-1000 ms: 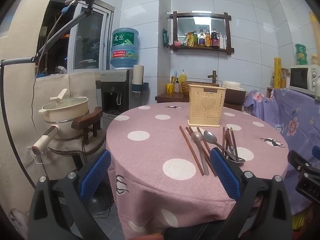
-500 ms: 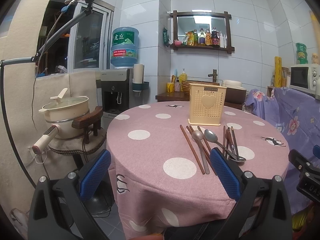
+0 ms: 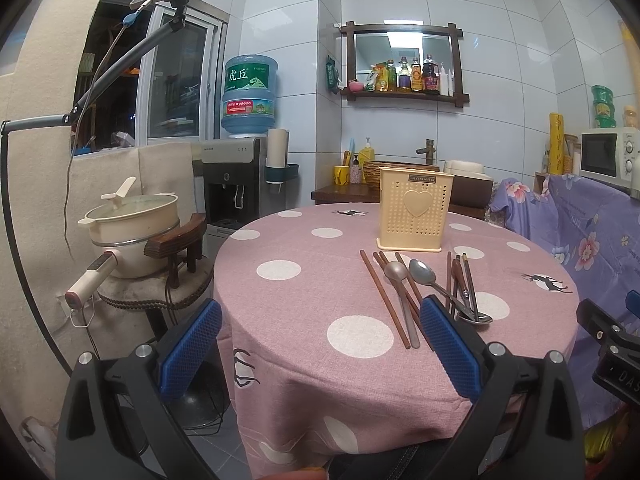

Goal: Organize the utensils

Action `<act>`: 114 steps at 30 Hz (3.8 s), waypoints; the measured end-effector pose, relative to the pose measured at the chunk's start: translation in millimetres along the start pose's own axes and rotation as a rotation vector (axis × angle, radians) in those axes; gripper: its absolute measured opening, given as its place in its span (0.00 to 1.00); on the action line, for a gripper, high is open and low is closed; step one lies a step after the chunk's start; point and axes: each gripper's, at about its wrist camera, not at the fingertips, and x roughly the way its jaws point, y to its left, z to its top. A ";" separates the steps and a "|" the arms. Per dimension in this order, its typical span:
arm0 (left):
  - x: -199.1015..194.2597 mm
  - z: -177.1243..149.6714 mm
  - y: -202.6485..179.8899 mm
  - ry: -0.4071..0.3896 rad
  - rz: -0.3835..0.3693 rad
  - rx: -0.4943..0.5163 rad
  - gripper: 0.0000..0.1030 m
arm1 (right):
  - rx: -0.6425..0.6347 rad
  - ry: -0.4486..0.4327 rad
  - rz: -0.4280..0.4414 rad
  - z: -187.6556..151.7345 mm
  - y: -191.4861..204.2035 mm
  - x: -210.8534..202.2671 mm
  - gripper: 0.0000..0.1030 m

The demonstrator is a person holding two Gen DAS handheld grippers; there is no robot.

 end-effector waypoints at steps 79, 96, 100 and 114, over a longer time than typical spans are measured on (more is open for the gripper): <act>165.3 41.0 10.7 0.363 -0.163 0.071 0.93 | 0.023 0.370 0.008 22.7 -16.4 158.3 0.95; 245.1 53.6 -18.3 0.532 -0.279 0.105 0.58 | 0.004 0.499 0.146 56.2 8.1 243.7 0.64; 251.1 52.3 -20.7 0.541 -0.272 0.109 0.53 | 0.001 0.538 0.176 55.9 20.5 263.8 0.52; 289.7 63.0 -35.8 0.583 -0.245 0.127 0.40 | 0.117 0.635 0.064 70.4 10.6 334.0 0.29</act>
